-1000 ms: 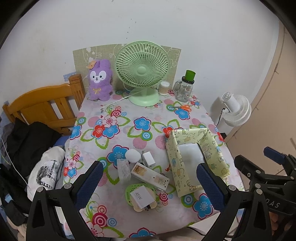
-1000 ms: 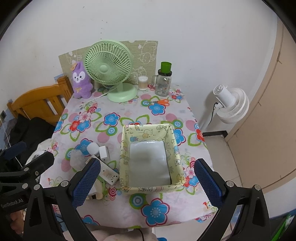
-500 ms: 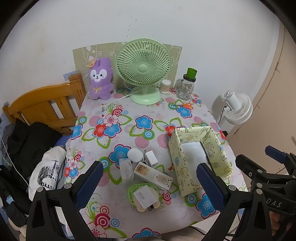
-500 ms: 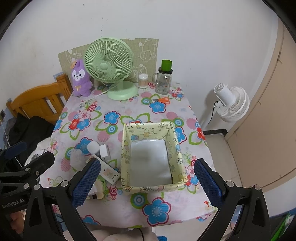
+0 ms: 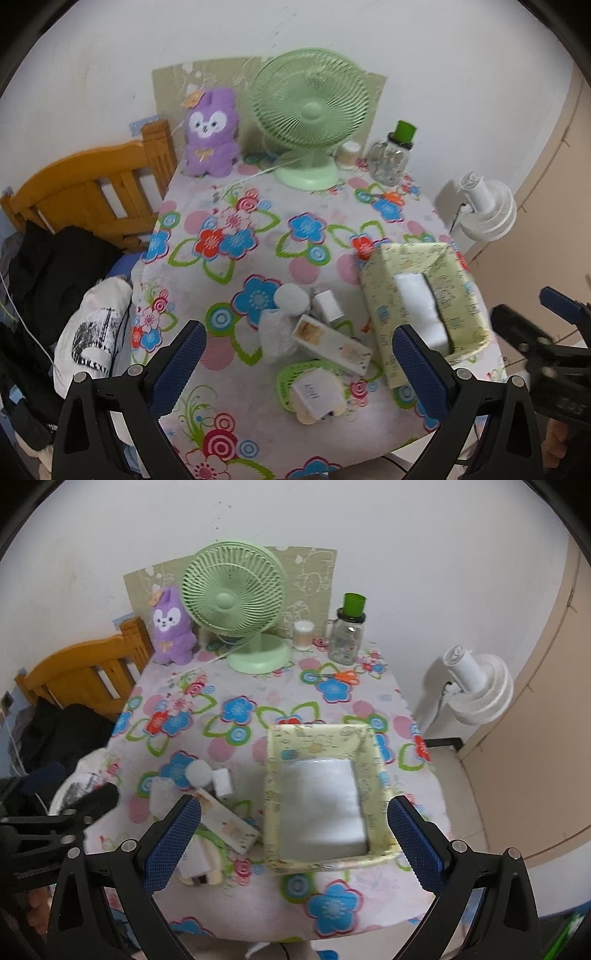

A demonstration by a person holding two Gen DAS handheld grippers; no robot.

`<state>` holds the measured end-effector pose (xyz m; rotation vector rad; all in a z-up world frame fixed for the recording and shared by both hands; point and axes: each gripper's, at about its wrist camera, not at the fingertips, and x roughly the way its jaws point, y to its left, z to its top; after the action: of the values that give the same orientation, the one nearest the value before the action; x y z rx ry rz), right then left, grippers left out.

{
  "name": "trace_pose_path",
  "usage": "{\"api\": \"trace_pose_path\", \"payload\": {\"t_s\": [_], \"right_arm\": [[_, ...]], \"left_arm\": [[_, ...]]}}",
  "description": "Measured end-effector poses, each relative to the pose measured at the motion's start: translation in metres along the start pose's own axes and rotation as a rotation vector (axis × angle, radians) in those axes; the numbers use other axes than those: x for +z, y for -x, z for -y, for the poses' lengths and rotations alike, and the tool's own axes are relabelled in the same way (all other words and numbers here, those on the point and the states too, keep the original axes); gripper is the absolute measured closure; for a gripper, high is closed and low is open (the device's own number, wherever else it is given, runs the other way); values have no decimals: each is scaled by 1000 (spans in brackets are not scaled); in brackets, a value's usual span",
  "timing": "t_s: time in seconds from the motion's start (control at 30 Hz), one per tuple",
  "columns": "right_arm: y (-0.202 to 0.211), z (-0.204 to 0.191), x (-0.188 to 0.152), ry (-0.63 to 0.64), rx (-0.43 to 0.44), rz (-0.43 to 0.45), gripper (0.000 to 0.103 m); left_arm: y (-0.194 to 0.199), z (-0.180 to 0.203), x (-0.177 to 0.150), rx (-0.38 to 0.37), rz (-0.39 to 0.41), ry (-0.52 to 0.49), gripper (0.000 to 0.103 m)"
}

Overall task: Organize rigid objects
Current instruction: 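Move both tools toward the clear cable box and white power strip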

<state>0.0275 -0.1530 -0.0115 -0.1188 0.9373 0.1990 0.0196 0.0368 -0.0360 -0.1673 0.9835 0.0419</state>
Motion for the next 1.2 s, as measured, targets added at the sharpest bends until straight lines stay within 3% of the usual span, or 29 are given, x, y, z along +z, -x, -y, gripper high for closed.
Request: {"api": "trace_pose_path", "payload": {"t_s": [0.2, 0.43, 0.97, 1.2], "right_arm": [[-18, -26, -3, 13, 42, -21, 1], [-50, -54, -10, 22, 33, -78, 1], [-100, -69, -47, 15, -23, -180, 7], [-111, -66, -52, -23, -46, -192, 8]], "left_arm": [[-25, -32, -4, 16, -57, 22, 1], [-55, -51, -10, 8, -127, -13, 1], [-122, -36, -21, -47, -223, -155, 1], [-143, -26, -22, -46, -235, -185, 9]]}}
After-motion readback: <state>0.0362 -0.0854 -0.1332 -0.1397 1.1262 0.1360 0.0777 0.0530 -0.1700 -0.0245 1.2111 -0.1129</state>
